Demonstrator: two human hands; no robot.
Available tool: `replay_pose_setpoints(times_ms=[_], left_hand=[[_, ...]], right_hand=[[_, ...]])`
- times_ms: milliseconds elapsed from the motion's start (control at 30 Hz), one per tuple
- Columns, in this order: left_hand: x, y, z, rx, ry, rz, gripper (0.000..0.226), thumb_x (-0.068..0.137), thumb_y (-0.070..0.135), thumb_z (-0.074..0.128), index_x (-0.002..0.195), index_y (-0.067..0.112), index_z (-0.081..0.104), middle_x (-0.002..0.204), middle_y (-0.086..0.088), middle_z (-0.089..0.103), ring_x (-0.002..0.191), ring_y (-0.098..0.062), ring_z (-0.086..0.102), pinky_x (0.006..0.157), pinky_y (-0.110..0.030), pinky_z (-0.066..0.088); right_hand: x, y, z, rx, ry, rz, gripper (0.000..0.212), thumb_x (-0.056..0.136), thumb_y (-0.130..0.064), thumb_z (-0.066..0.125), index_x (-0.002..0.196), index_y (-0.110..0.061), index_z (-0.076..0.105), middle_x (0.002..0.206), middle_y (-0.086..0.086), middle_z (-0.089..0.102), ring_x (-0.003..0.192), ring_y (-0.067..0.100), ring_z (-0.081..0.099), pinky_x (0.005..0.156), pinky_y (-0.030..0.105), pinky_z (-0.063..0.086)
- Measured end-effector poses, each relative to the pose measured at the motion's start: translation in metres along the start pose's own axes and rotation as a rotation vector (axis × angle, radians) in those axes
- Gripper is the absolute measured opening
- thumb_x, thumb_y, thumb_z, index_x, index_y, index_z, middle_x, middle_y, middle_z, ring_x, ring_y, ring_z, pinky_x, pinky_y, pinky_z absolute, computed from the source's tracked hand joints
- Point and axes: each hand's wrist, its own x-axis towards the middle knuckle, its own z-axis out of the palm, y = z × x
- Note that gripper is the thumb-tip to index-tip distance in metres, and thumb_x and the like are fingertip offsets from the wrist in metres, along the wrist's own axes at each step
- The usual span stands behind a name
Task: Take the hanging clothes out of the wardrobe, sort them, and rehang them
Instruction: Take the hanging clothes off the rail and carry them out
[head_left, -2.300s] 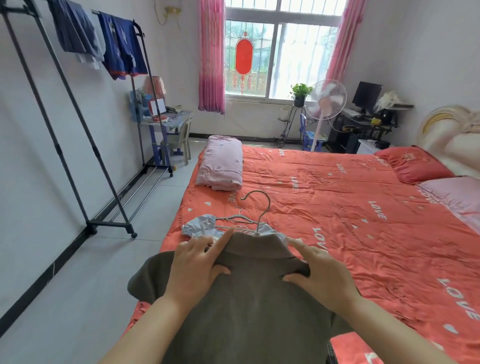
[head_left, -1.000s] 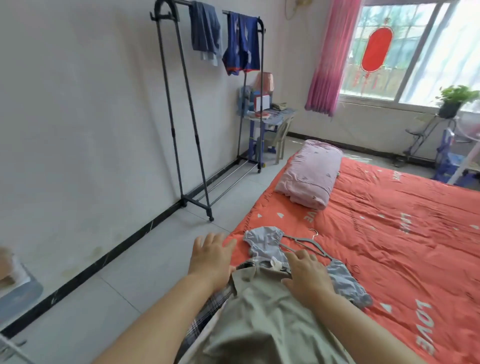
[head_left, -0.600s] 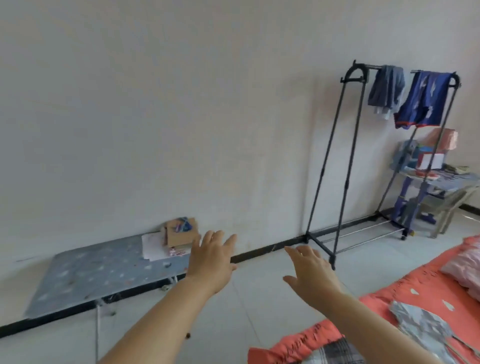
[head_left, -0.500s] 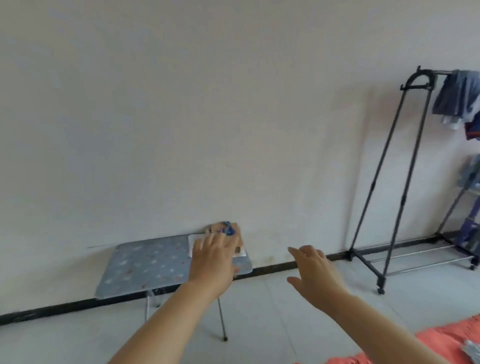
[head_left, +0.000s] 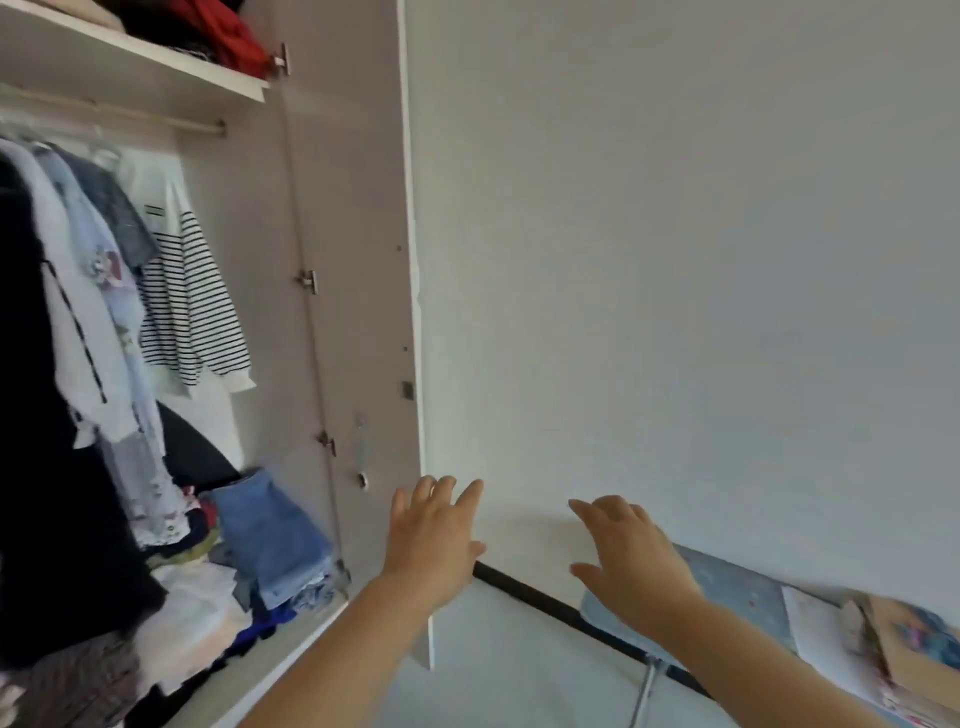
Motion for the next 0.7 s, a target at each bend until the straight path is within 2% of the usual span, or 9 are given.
replay_pose_setpoints(times_ms=[200, 400, 700], left_hand=[[0.02, -0.112, 0.0, 0.062, 0.023, -0.263, 0.065, 0.093, 0.046, 0.045, 0.148, 0.03, 0.014, 0.148, 0.001, 0.026, 0.136, -0.022, 0.021, 0.11, -0.041, 0.014], [0.046, -0.203, -0.01, 0.202, 0.072, -0.545, 0.065, 0.094, 0.046, 0.045, 0.148, 0.029, 0.012, 0.149, 0.0, 0.023, 0.137, -0.022, 0.017, 0.111, -0.041, 0.012], [0.113, -0.293, -0.032, 0.304, 0.144, -0.723, 0.064, 0.094, 0.043, 0.042, 0.149, 0.03, 0.011, 0.15, 0.001, 0.022, 0.138, -0.02, 0.016, 0.114, -0.041, 0.011]], right_hand=[[0.108, -0.089, 0.026, 0.027, -0.007, -0.288, 0.065, 0.094, -0.04, 0.049, 0.148, -0.026, 0.018, 0.145, -0.003, 0.03, 0.13, 0.017, 0.033, 0.107, 0.027, 0.03], [0.218, -0.16, 0.047, 0.066, -0.009, -0.532, 0.062, 0.092, -0.039, 0.051, 0.146, -0.026, 0.023, 0.143, -0.004, 0.033, 0.128, 0.016, 0.035, 0.107, 0.025, 0.03], [0.362, -0.241, 0.045, 0.129, 0.019, -0.779, 0.061, 0.093, -0.035, 0.049, 0.146, -0.026, 0.022, 0.141, -0.004, 0.033, 0.128, 0.016, 0.035, 0.106, 0.026, 0.03]])
